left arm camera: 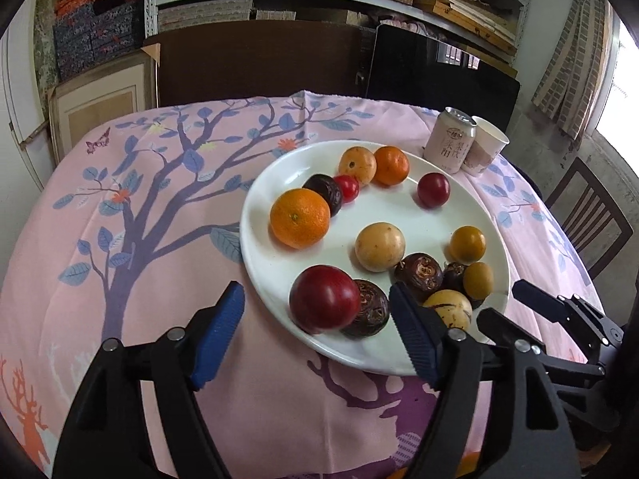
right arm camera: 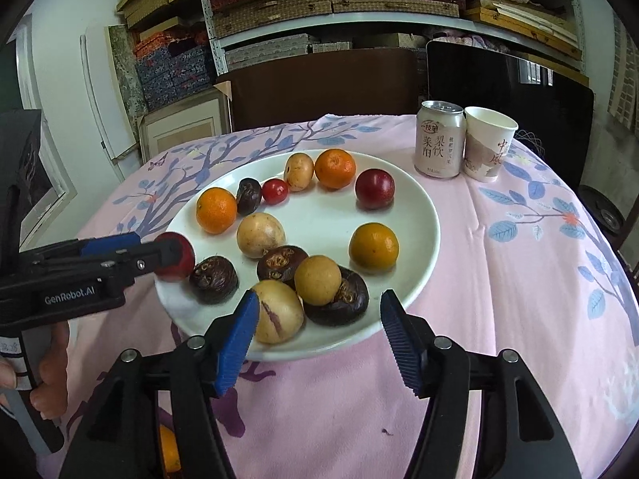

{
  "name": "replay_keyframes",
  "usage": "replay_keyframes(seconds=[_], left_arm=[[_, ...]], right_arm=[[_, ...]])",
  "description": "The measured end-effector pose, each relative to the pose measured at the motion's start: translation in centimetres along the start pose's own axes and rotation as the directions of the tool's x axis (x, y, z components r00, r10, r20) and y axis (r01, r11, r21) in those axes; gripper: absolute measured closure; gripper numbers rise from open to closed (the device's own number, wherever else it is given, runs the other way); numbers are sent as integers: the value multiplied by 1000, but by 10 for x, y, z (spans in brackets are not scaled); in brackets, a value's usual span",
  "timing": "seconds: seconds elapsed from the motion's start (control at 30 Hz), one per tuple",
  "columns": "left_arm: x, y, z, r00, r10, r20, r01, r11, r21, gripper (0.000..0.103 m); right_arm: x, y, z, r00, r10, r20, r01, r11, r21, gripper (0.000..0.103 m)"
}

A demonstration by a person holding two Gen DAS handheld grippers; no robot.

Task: Organize fruits
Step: 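Carry the plum and yellow fruit to the white plate and release them, then grasp an orange tangerine with the left gripper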

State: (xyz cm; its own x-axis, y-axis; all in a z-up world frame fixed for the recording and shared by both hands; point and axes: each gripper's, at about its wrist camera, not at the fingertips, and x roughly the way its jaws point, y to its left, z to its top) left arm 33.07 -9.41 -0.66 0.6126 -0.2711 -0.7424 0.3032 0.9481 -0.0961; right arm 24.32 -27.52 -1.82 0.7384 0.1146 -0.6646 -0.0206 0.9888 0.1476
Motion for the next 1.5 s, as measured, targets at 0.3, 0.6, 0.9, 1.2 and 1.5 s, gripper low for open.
replay_keyframes(seconds=[0.3, 0.6, 0.9, 1.2, 1.5], left_arm=[[-27, 0, -29, 999, -32, -19, 32, 999, -8, 26], [-59, -27, -90, 997, -51, -63, 54, 997, 49, 25], [-92, -34, -132, 996, -37, -82, 42, 998, 56, 25], [-98, -39, -156, 993, -41, -108, 49, 997, 68, 25], [-92, -42, -162, 991, -47, -127, 55, 996, 64, 25]], right_arm=[[-35, 4, -31, 1000, 28, 12, -28, 999, 17, 38], [-62, -5, -69, 998, 57, -4, -56, 993, 102, 38], [-85, -3, -102, 998, 8, -55, -2, 994, 113, 35], [-104, -2, -118, 996, -55, -72, 62, 993, 98, 35], [-106, -1, -120, 993, -84, -78, 91, 992, 83, 34]])
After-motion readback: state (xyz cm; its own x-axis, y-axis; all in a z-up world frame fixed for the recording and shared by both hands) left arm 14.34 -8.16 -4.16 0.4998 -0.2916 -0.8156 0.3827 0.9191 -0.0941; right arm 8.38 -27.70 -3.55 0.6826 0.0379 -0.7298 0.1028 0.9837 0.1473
